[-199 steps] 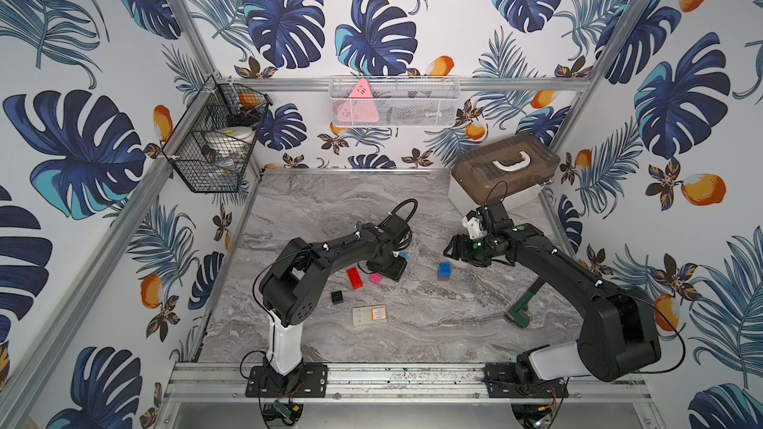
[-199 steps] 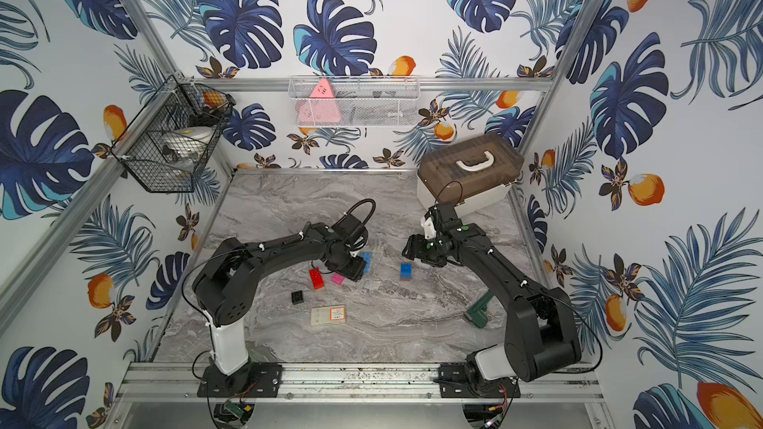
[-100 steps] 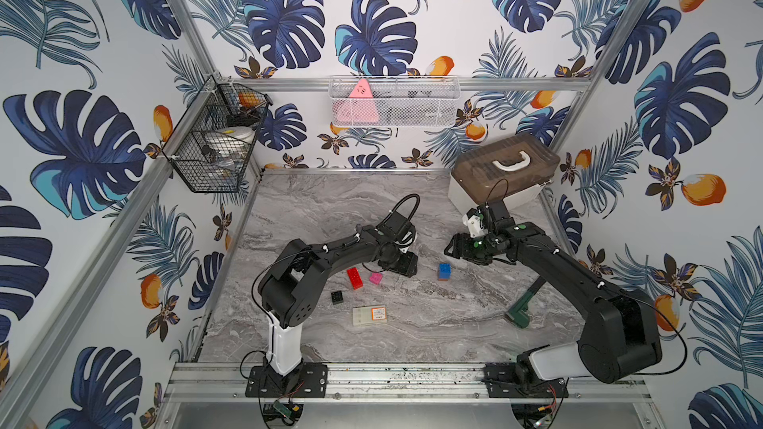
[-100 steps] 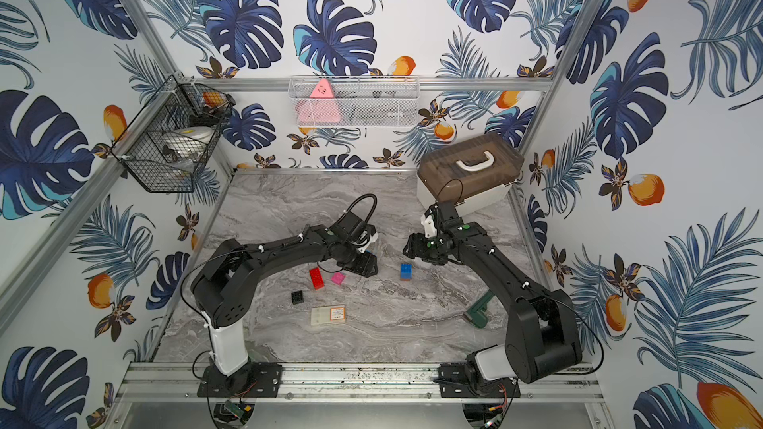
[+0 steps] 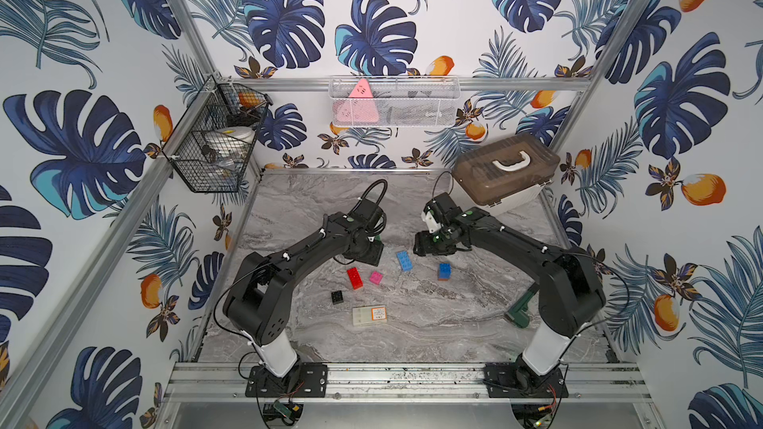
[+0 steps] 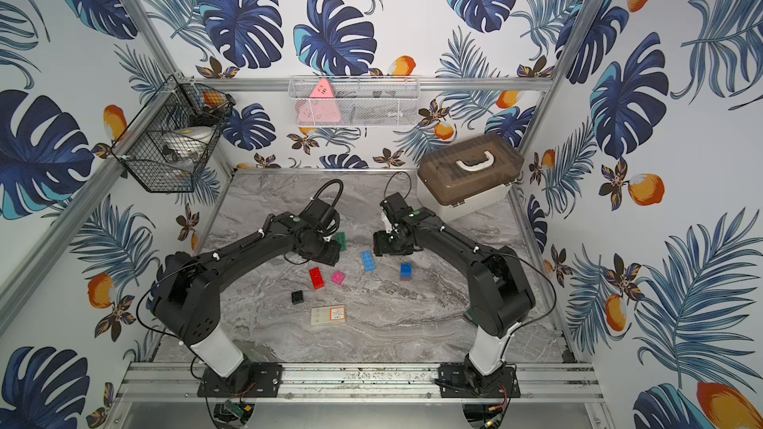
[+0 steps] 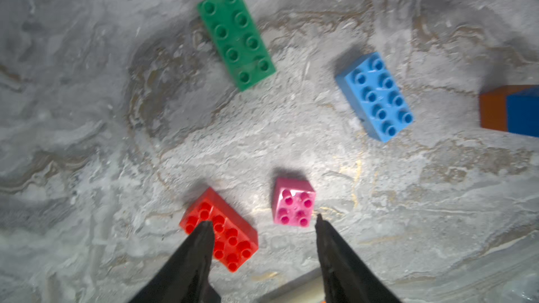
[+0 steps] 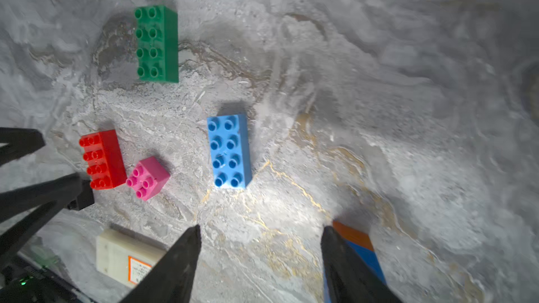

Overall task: Assemble a spoon with lego
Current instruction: Pick up the lego brick from the center of the board.

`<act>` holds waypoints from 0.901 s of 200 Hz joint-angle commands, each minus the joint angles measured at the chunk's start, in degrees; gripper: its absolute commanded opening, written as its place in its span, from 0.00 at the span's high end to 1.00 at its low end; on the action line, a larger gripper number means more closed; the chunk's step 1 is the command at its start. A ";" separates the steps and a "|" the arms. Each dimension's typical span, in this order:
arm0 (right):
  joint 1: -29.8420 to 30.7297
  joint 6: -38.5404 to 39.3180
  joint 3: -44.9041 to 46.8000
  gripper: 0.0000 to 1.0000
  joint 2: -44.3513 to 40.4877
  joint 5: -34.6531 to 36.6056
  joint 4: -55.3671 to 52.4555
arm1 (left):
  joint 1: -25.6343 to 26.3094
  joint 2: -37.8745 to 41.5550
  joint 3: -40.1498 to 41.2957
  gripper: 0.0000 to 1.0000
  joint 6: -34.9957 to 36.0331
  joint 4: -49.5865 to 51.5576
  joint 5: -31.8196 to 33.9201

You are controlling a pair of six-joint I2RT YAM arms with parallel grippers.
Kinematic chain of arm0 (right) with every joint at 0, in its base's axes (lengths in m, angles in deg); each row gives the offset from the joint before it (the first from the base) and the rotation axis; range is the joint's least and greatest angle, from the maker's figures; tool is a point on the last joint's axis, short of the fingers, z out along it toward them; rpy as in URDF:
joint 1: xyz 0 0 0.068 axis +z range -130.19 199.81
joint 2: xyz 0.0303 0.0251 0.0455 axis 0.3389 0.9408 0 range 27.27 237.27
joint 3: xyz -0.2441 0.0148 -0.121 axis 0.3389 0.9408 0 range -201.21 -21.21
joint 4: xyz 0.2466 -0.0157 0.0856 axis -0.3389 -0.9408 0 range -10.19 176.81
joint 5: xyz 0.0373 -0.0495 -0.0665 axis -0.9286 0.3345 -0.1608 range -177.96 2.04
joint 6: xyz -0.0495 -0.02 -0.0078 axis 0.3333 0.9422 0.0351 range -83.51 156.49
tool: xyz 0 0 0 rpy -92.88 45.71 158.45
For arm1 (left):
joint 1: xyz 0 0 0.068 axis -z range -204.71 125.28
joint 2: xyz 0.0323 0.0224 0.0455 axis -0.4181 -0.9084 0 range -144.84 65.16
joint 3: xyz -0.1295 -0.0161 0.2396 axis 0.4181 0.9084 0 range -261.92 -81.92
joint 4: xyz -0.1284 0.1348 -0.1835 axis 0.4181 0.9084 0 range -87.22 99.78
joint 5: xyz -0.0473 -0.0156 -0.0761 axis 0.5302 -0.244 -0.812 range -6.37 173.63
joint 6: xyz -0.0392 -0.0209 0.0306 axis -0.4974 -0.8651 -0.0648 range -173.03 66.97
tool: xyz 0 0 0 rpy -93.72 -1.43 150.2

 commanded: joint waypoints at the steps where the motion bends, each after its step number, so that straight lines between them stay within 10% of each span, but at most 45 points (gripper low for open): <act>1: 3.09 1.43 -4.83 0.31 4.92 4.68 -2.17 | -1.51 2.16 2.57 0.38 -0.48 1.56 0.61; 96: 8.61 3.32 -14.89 0.35 19.56 12.85 -7.19 | -2.62 4.53 6.48 0.35 -0.60 0.19 -0.39; 180: 9.51 4.02 -16.49 0.64 20.68 15.47 -8.55 | -2.82 4.77 6.82 0.36 -0.42 0.08 -0.47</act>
